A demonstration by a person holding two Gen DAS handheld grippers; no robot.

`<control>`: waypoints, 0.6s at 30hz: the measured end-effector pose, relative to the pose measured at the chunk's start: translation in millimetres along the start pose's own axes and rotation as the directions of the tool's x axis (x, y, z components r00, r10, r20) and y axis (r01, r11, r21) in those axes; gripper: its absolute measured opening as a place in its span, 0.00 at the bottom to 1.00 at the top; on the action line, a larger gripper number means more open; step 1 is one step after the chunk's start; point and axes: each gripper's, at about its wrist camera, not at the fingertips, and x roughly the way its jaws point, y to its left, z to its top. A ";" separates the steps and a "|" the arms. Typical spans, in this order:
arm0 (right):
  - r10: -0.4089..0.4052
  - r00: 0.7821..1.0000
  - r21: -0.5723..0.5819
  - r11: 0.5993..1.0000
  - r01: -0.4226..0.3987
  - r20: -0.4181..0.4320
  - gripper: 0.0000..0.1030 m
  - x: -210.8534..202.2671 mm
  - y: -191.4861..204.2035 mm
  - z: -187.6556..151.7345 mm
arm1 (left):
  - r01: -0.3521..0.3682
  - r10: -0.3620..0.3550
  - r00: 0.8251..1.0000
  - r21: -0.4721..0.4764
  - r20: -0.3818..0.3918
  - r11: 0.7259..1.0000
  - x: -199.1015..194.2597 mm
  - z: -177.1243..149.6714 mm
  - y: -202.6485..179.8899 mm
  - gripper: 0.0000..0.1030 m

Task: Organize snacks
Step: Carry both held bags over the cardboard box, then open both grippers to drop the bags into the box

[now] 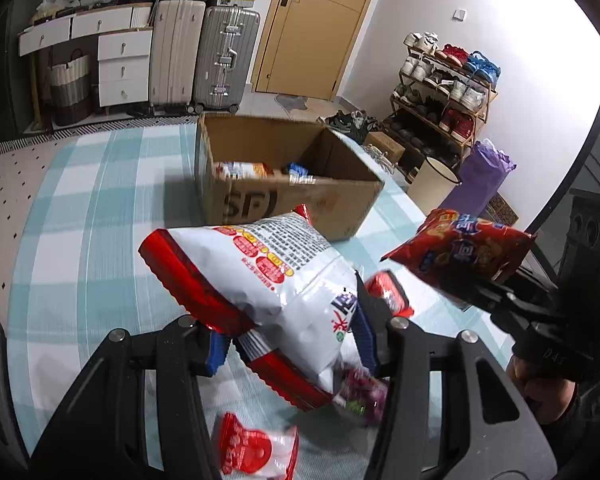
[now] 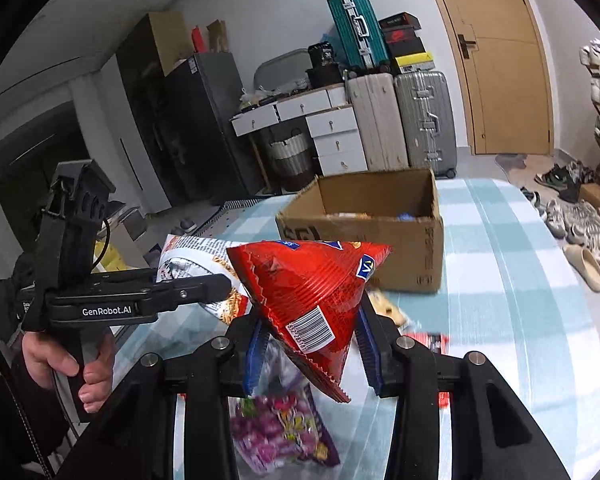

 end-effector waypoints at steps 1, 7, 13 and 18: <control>0.002 1.000 -0.003 1.000 -0.002 0.001 0.39 1.3 -0.3 3.9 | 0.000 0.000 1.000 0.005 0.005 1.000 -0.3 5.3 -1.3 0.46; 0.007 1.000 -0.019 1.000 -0.007 0.012 0.39 11.6 -3.7 30.6 | -0.002 0.000 0.999 0.051 0.036 0.999 -2.0 37.5 -12.0 0.46; 0.002 1.000 -0.024 1.000 -0.001 0.029 0.39 21.3 -11.8 61.4 | 0.000 -0.002 0.999 0.047 0.036 0.999 7.1 74.9 -9.8 0.46; 0.002 0.999 -0.015 1.000 -0.002 0.033 0.39 33.9 -23.0 84.7 | 0.006 -0.008 0.999 0.057 0.039 0.998 22.2 103.6 -6.1 0.46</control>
